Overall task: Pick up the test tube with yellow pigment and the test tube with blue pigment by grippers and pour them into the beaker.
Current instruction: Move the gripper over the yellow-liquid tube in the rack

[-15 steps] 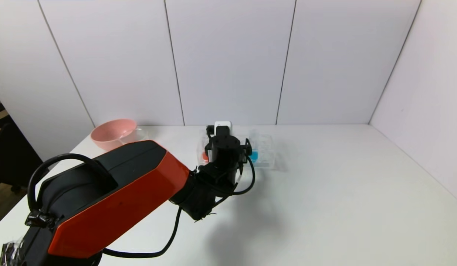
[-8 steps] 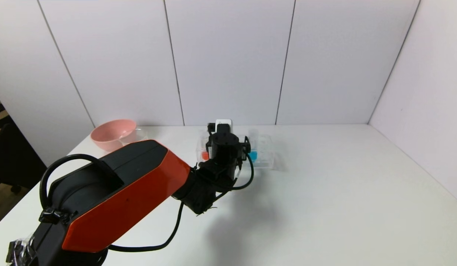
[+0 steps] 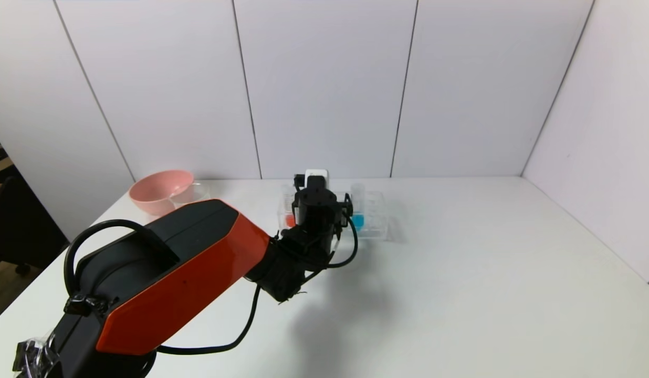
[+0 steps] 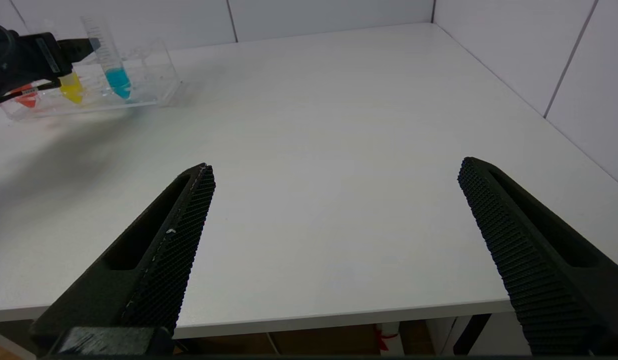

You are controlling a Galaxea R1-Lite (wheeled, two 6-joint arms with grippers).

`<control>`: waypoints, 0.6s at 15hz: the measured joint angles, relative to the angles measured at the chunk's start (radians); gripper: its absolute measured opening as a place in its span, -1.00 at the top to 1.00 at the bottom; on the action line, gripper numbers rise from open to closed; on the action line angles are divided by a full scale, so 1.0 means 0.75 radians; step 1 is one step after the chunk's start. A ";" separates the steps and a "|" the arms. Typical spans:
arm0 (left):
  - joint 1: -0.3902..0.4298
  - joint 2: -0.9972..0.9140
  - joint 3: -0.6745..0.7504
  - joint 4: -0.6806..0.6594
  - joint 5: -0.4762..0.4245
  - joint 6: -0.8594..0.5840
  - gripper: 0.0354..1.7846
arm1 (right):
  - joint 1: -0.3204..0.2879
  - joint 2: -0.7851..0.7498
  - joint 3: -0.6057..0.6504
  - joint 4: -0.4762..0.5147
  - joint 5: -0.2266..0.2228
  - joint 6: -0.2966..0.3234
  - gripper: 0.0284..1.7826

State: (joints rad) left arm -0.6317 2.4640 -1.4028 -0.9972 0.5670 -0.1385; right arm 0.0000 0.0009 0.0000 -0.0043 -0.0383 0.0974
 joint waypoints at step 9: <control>0.014 0.007 -0.001 0.003 0.001 -0.006 0.42 | 0.000 0.000 0.000 0.001 0.001 0.000 -0.99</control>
State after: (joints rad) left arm -0.6211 2.4694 -1.4036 -0.9953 0.5681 -0.1428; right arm 0.0000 0.0009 0.0000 -0.0036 -0.0379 0.0974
